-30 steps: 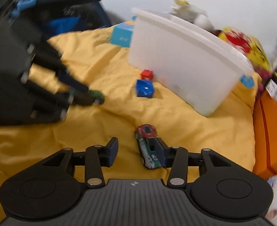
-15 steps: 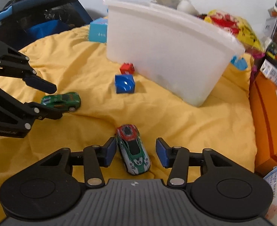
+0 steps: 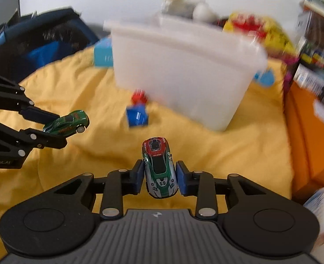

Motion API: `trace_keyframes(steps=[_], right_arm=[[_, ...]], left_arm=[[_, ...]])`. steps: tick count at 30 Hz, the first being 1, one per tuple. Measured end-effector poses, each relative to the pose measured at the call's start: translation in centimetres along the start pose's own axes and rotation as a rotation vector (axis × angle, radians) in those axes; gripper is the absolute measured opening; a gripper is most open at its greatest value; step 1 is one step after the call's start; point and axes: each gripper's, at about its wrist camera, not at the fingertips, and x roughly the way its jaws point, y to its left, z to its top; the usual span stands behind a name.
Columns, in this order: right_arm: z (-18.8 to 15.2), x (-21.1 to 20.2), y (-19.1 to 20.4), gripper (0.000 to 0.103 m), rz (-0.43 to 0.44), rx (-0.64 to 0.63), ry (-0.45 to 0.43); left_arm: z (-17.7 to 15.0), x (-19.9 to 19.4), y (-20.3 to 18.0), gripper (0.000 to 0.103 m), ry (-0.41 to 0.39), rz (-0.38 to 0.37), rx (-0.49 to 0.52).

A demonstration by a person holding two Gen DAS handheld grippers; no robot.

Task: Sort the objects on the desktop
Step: 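Carry both cars over the white bin and open both tools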

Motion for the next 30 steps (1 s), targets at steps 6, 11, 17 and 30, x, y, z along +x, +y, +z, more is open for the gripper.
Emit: trace_keyframes(steps=[6, 11, 17, 30], right_arm=[[3.8, -2.1, -1.4, 0.035, 0.008, 0.075, -0.103], [7.7, -3.3, -3.2, 0.035, 0.01, 0.138, -0.212], [11.5, -2.9, -4.9, 0.035, -0.004, 0.178, -0.297], [14.2, 3.4, -6.0, 0.035, -0.114, 0.24, -0.214]], left_arm=[[5.3, -2.8, 1.6, 0.033, -0.15, 0.048, 0.024], [9.6, -4.2, 3.2, 0.033, -0.279, 0.065, -0.015], [13.3, -2.3, 5.5, 0.033, -0.336, 0.088, -0.11], [15.9, 6.8, 7.4, 0.033, -0.2, 0.129, -0.209]])
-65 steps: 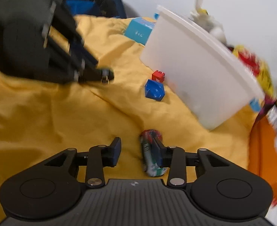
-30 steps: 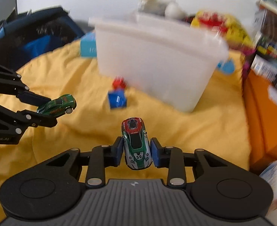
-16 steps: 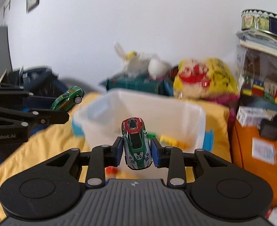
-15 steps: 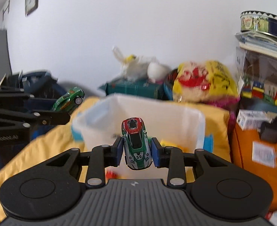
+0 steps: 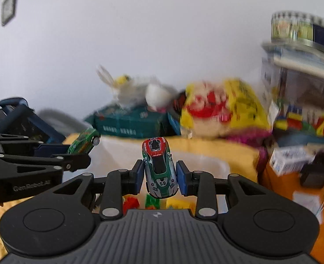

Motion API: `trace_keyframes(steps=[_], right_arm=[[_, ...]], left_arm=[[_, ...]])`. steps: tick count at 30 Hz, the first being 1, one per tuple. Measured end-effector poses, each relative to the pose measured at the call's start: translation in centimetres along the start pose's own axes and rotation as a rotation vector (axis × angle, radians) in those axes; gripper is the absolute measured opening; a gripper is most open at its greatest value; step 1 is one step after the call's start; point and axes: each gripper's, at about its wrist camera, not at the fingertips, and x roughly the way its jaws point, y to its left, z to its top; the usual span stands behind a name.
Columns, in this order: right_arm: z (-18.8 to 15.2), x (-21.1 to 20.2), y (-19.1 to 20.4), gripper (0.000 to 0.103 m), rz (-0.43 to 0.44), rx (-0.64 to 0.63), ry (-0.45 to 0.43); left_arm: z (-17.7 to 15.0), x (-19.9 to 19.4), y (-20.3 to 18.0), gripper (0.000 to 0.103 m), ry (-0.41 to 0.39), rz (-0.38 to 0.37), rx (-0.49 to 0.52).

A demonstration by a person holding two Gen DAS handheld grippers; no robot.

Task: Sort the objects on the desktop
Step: 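Carry both cars over the white bin and open both tools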

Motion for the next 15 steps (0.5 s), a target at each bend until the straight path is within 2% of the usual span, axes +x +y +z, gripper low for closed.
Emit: trace_keyframes(steps=[4, 6, 13, 15], right_arm=[[-1.2, 1.8, 0.2, 0.036, 0.007, -0.019, 0.068], [-1.4, 2.0, 0.0, 0.039, 0.014, -0.009, 0.084], [-1.1, 0.1, 0.5, 0.042, 0.018, -0.035, 0.03], [-1.1, -1.0, 0.6, 0.047, 0.021, -0.055, 0.0]], left_arm=[[-1.2, 1.8, 0.0, 0.034, 0.053, 0.006, 0.001], [-1.4, 1.6, 0.2, 0.043, 0.051, -0.003, -0.008], [-0.9, -1.9, 0.5, 0.047, -0.033, -0.002, -0.029], [-1.4, -3.8, 0.4, 0.055, -0.072, -0.011, -0.035]])
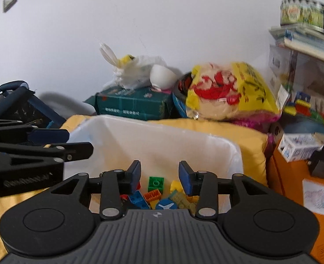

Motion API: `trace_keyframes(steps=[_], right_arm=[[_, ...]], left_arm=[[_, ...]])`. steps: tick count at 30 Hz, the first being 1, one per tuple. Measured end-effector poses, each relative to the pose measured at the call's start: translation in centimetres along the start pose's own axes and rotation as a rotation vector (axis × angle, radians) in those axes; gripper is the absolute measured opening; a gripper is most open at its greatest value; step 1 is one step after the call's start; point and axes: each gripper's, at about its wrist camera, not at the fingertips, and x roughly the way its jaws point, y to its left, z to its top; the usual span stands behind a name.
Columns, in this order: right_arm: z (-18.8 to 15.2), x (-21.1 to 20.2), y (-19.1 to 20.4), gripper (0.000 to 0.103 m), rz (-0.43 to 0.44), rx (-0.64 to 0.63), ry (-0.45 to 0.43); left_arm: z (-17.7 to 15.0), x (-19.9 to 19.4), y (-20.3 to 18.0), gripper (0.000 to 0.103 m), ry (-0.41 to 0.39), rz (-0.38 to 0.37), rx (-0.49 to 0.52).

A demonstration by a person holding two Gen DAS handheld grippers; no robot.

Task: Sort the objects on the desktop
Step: 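Carry both cars over the white bin and open both tools, then move both open tools back toward the red and blue blocks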

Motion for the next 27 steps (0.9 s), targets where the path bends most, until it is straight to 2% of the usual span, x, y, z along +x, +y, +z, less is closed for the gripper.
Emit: trace_keyframes(steps=[2, 5, 8, 11, 17, 21, 23, 27], right_arm=[[-0.1, -1.5, 0.0, 0.051, 0.009, -0.01, -0.033], [-0.4, -3.3, -0.2, 0.052, 0.028, -0.01, -0.058], [-1.3, -4.8, 0.0, 0.052, 0.052, -0.018, -0.079], [-3.0, -5.6, 0.7, 0.052, 0.101, -0.044, -0.089], [-6.5, -5.6, 2.5, 0.052, 0.189, -0.089, -0.01], [-8.3, -4.8, 2.5, 0.052, 0.199, -0.06, 0.065], [-9.0, -4.0, 2.5, 0.052, 0.191, -0.069, 0.097], [-10.0, -2.3, 2.2, 0.05, 0.139, -0.039, 0.141]], left_arm=[[-0.6, -1.5, -0.4, 0.061, -0.024, 0.017, 0.02], [-2.1, -3.2, -0.9, 0.061, -0.027, 0.018, 0.042], [-4.0, -4.2, -1.1, 0.062, -0.046, 0.016, -0.005], [-6.0, -3.9, -1.2, 0.063, -0.006, -0.002, -0.058], [-9.8, -3.6, -2.3, 0.063, 0.084, -0.048, -0.007], [-11.9, -3.1, -2.6, 0.063, 0.149, -0.064, 0.011], [-12.9, -2.7, -2.7, 0.063, 0.186, -0.043, 0.039], [-14.2, -2.1, -3.1, 0.063, 0.239, 0.051, 0.129]])
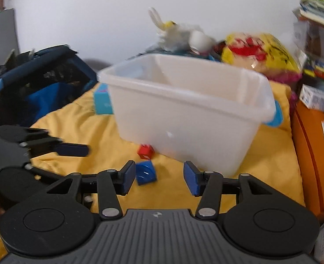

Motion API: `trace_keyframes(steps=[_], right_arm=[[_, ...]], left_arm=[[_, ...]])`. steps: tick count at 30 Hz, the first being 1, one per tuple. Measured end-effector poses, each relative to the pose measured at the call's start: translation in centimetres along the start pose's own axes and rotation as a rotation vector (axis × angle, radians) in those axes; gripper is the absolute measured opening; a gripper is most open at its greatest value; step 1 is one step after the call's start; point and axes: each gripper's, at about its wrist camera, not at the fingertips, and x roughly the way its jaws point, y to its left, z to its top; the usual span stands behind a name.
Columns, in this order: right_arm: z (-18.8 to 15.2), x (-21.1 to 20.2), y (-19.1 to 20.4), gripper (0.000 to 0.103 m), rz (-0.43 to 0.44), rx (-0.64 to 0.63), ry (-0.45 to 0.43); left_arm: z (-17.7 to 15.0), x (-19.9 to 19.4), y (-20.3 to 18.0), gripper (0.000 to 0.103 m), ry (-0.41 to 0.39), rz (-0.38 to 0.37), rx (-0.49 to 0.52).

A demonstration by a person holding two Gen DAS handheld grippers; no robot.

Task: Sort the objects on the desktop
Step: 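Move both open tools back toward the red and blue blocks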

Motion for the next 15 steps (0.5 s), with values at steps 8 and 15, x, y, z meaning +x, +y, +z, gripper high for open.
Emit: trace_keyframes(steps=[8, 15], right_arm=[[0.0, 4.7, 1.1, 0.039, 0.046, -0.076, 0.108], [-0.6, 8.3, 2.2, 0.052, 0.08, -0.08, 0.167]], left_arm=[[-1.1, 0.0, 0.7, 0.063, 0.028, 0.024, 0.003], [-1.5, 0.2, 2.3, 0.063, 0.059, 0.037, -0.02]])
